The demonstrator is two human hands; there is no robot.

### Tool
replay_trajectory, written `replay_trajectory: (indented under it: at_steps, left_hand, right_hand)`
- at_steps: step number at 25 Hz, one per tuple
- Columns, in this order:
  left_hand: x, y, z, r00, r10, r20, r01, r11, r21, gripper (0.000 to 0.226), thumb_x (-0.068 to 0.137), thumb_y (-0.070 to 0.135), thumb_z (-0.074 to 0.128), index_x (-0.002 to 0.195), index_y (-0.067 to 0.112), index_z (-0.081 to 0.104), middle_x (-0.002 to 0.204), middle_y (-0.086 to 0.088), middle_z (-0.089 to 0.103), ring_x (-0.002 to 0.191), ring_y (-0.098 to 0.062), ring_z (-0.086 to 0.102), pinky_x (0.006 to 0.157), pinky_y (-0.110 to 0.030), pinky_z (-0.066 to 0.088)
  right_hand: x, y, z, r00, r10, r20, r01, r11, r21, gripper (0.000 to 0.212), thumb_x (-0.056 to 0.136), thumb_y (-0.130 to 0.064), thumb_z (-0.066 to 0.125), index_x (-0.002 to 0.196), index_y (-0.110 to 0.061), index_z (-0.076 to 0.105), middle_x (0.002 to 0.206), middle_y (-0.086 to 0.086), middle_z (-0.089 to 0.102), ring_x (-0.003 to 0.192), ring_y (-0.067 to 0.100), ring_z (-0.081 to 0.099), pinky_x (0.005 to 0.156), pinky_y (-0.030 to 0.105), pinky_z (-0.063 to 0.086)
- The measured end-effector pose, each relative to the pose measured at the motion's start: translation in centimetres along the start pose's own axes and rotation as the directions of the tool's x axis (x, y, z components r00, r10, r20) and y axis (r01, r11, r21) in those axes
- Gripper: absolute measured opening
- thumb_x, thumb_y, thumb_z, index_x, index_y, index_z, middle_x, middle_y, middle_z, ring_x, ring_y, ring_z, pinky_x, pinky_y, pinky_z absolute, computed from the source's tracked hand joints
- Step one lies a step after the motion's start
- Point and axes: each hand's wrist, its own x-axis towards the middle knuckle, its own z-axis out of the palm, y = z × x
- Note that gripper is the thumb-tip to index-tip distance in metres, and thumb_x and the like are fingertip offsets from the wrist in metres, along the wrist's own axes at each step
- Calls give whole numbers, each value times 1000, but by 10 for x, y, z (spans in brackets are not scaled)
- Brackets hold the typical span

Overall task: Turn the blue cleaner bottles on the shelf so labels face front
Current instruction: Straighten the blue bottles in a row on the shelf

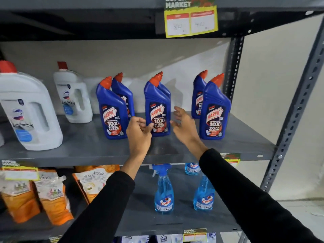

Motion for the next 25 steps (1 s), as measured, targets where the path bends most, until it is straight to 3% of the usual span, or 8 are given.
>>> replay_trajectory:
  at_steps: [3, 5, 8, 14, 16, 21, 25]
  left_hand:
    - [10, -13, 1, 969, -220, 117, 219, 976, 19, 37, 85, 12, 71, 119, 7, 56, 99, 1, 59, 82, -7, 59, 56, -5, 43]
    - [15, -18, 6, 941, -282, 186, 280, 959, 37, 32, 89, 12, 67, 121, 10, 61, 88, 12, 59, 74, 5, 55, 51, -2, 40]
    - [23, -26, 11, 926, -327, 187, 327, 944, 32, 27, 89, 11, 66, 117, 11, 66, 94, 6, 66, 70, 9, 52, 54, -3, 36]
    - [21, -30, 13, 929, -305, 209, 305, 952, 31, 26, 90, 15, 67, 116, 17, 68, 77, 25, 54, 67, 11, 52, 50, -3, 37]
    - [20, -29, 14, 928, -284, 240, 283, 958, 41, 26, 90, 17, 67, 116, 19, 69, 79, 23, 57, 68, 11, 53, 47, 0, 37]
    - [15, -26, 10, 931, -235, 280, 231, 972, 51, 27, 90, 20, 67, 117, 18, 68, 92, 13, 63, 69, 13, 54, 58, -5, 40]
    - [11, -26, 5, 938, -200, 282, 193, 980, 50, 30, 88, 18, 69, 117, 13, 68, 88, 13, 63, 60, 24, 54, 48, 2, 40]
  right_hand:
    - [5, 9, 17, 978, 178, 113, -187, 979, 78, 52, 95, -2, 57, 142, -16, 42, 133, -5, 57, 121, 9, 54, 84, 15, 48]
    - [5, 14, 24, 962, 238, 136, -249, 966, 73, 49, 95, -6, 59, 141, -14, 43, 138, 5, 58, 124, 18, 57, 92, 26, 49]
    - [4, 14, 29, 955, 273, 112, -282, 957, 66, 51, 96, -9, 59, 143, -12, 42, 138, 7, 58, 125, 20, 57, 96, 31, 49]
    - [-1, 8, 26, 958, 279, 67, -279, 960, -11, 51, 95, -11, 61, 143, -13, 42, 136, 7, 60, 123, 18, 58, 87, 21, 45]
    - [-4, 6, 22, 957, 286, 50, -285, 958, -26, 51, 95, -10, 60, 143, -12, 43, 136, 7, 59, 124, 19, 57, 89, 22, 44]
    - [-12, -1, 14, 958, 285, 43, -281, 956, -85, 48, 96, -13, 59, 142, -13, 44, 136, 8, 59, 126, 20, 55, 86, 22, 42]
    - [-19, -5, 10, 959, 279, 57, -273, 957, -96, 49, 97, -13, 59, 143, -12, 43, 138, 8, 57, 127, 19, 54, 87, 22, 43]
